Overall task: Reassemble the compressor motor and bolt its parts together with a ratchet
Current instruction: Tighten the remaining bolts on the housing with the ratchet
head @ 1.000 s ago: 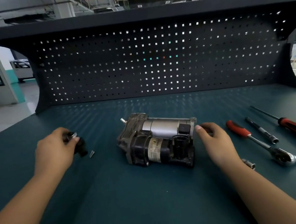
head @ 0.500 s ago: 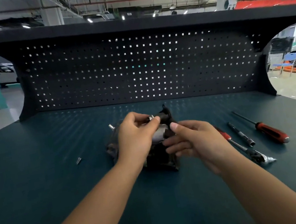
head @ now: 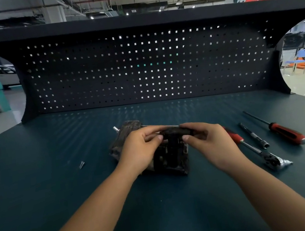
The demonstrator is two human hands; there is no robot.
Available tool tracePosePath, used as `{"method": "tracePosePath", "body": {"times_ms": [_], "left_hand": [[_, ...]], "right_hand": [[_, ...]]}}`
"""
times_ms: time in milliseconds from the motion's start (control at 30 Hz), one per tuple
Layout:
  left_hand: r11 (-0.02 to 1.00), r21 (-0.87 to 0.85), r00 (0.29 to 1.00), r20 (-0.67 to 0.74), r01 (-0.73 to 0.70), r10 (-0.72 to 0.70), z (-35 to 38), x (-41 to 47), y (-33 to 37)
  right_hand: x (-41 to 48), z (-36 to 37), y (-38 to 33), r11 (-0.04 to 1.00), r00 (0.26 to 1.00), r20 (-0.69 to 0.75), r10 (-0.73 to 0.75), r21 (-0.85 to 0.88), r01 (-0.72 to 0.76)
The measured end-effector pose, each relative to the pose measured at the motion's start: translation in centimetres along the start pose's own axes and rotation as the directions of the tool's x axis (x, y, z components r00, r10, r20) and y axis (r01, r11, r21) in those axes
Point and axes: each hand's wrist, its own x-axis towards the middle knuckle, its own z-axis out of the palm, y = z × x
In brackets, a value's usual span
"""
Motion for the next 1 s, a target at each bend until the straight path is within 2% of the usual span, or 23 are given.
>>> {"method": "tracePosePath", "body": {"times_ms": [133,267,467,700,867,1000], "left_hand": [[0.998,0.038,0.999,0.0,-0.042,0.042,-0.5,-0.3,-0.7],[0.998,0.022,0.998,-0.031,-0.05,0.051,-0.2,-1.0,-1.9],[0.993,0.035,0.985,-0.132,-0.109,0.113,0.8,-1.7,-2.9],[0.991,0.069,0.973,-0.19,-0.118,0.13,1.2,-1.7,-3.2],[0.987,0.102,0.971,-0.189,-0.128,0.146,1.3,-1.7,-3.4],[0.978,0.148,0.972,-0.162,-0.148,0.171,1.0,-1.9,-3.5]], "right_hand": [[-0.3,0.2,0.7,0.999,0.998,0.061,-0.001,0.038,-0.001],[-0.4,0.4,1.7,0.997,0.998,0.042,-0.036,0.065,0.033],[-1.0,1.1,3.2,0.931,0.998,0.034,0.06,0.359,-0.068],[-0.1,1.5,4.0,0.914,0.992,0.022,0.127,0.387,-0.126],[0.2,0.9,4.1,0.927,0.993,0.102,0.064,0.361,-0.097],[-0.3,0.9,4.1,0.925,0.996,0.084,0.034,0.374,-0.063]]}}
